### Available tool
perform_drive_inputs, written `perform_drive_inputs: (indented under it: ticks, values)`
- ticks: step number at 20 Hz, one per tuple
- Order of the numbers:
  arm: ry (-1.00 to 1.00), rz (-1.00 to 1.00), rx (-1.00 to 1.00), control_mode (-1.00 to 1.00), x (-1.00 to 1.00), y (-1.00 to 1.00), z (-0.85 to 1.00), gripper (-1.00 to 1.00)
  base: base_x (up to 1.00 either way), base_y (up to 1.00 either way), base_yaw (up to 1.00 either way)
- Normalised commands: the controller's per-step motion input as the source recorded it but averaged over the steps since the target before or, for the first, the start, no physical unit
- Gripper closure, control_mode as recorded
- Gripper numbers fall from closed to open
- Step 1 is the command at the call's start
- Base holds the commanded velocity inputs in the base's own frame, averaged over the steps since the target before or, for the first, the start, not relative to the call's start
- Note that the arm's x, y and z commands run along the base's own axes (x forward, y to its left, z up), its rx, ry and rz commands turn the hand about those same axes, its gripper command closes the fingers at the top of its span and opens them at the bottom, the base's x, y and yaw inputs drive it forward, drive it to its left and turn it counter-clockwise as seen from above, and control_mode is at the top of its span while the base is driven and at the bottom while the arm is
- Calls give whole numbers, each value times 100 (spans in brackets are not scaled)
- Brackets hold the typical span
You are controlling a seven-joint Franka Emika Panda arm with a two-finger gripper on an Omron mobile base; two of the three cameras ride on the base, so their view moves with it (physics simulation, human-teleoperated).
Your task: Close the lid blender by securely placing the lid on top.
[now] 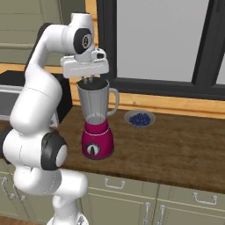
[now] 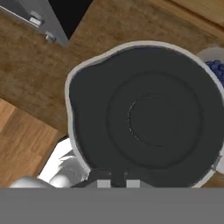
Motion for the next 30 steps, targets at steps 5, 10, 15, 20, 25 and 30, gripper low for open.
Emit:
perform_drive_inputs:
  ticks: [5,10,15,20,25,30]
  values:
    - [0,0,0,-100,-63,0,-54,100,0,0,0]
    - [-4,0,0,-100,-43,-1,-10,-100,0,0,0]
    - [-32,0,7,-100,-74,-29,31,-100,0,0,0]
    - [-57,0,17,-100,-100,-54,54,-100,0,0,0]
    - [-66,0,25,-100,-99,-49,92,-100,0,0,0]
    - [-64,0,20,-100,-99,-39,100,-100,0,0,0]
